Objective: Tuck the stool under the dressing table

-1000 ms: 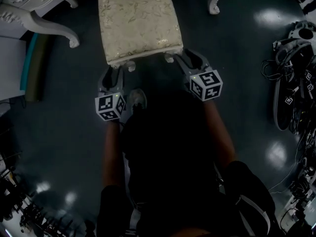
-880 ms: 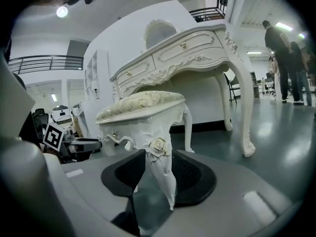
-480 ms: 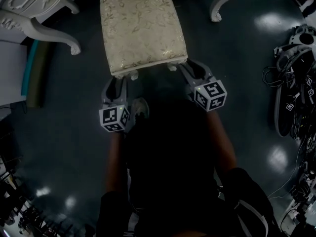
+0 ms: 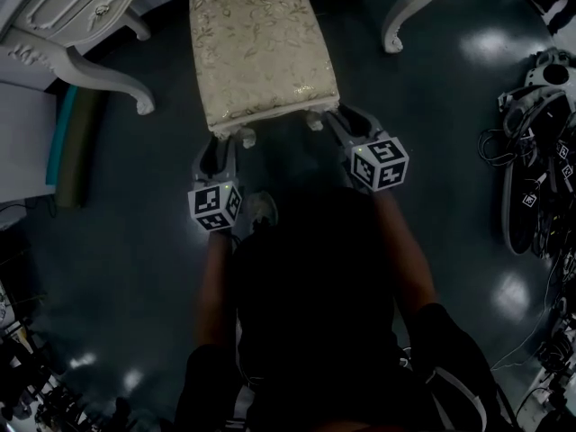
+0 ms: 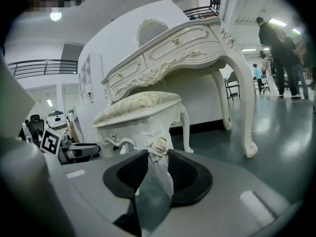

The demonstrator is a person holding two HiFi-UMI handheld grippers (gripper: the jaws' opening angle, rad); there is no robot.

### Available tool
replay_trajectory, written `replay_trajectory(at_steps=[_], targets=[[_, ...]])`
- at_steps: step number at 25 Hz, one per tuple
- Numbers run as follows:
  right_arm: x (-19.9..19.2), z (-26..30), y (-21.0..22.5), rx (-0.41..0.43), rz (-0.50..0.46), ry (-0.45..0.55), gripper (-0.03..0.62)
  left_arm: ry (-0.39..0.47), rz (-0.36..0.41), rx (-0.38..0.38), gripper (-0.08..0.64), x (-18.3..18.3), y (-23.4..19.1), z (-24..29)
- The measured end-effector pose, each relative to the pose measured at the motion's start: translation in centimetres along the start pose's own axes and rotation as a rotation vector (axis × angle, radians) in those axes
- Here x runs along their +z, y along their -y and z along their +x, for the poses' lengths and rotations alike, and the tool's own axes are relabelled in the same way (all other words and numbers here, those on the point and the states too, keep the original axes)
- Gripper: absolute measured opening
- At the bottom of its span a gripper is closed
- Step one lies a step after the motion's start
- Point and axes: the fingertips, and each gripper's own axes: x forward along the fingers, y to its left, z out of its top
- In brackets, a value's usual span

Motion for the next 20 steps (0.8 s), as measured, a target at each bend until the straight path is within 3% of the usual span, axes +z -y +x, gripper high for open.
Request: replay_trajectory(at_steps=[20], targets=[[3.6, 7.1, 2.0, -0.040, 0.030, 0.041, 0.127, 0.016, 0.017, -0.012, 0.146, 3.1, -4.5, 7.2]])
